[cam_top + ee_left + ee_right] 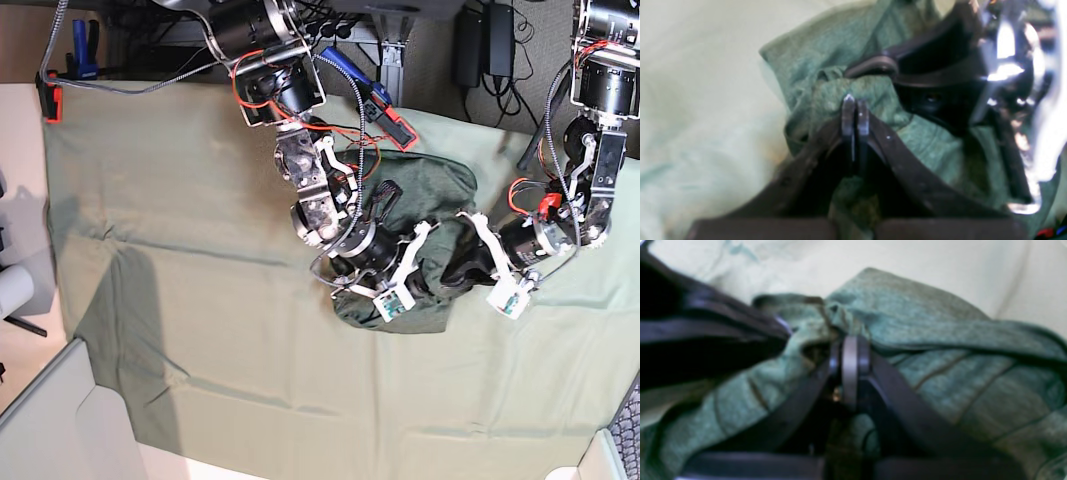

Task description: Fold the T-shirt properly

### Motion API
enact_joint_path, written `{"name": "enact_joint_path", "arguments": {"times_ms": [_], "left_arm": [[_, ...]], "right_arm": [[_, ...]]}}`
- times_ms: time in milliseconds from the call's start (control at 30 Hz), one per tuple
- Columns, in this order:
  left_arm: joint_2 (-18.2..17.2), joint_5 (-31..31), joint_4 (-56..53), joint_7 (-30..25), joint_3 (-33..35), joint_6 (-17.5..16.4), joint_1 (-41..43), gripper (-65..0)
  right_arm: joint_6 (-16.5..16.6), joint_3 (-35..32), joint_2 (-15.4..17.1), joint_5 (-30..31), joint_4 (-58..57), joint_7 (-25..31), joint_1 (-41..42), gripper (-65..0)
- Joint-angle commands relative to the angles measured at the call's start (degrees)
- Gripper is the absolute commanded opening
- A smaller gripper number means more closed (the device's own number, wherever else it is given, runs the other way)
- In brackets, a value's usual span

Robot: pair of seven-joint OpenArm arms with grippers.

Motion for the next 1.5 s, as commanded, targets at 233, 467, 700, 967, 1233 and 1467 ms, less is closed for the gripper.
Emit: {"name": "enact_joint_path", "arguments": {"times_ms": [233,467,700,967,1233,1467], "left_arm": [[-3.6,-3.7,5.4,0.0,-0.4,-0.4,-1.8,-65.0],[-7.8,-3.7,17.0,0.9,-0.8,-0.4,3.1,-65.0],[-8.3,-4.3,24.0,2.1,-6.9,-0.4,10.9,-65.0],[-8.3,-8.9,28.9,3.7,-16.0,-0.4,18.5,-65.0],[-8.3,-9.7,35.9,5.4,-21.8,-0.4,27.1,-65.0],[-8.3,-10.6,36.4,6.0,-26.7,-0.4,33.4,-65.0]], "right_arm": [[-0.2,0.1,-0.4,0.7,9.0,-1.8,0.3,-65.0],[-0.2,0.1,-0.2,0.7,21.4,-3.9,-2.2,-65.0],[-0.2,0.1,4.0,0.9,33.7,-5.0,-9.2,-65.0],[-0.2,0.4,10.0,3.5,44.9,-5.0,-19.1,-65.0],[-0.2,8.2,12.3,5.6,52.6,-5.4,-29.7,-65.0],[-0.1,19.3,12.3,9.9,54.1,-6.4,-36.8,-65.0]]}}
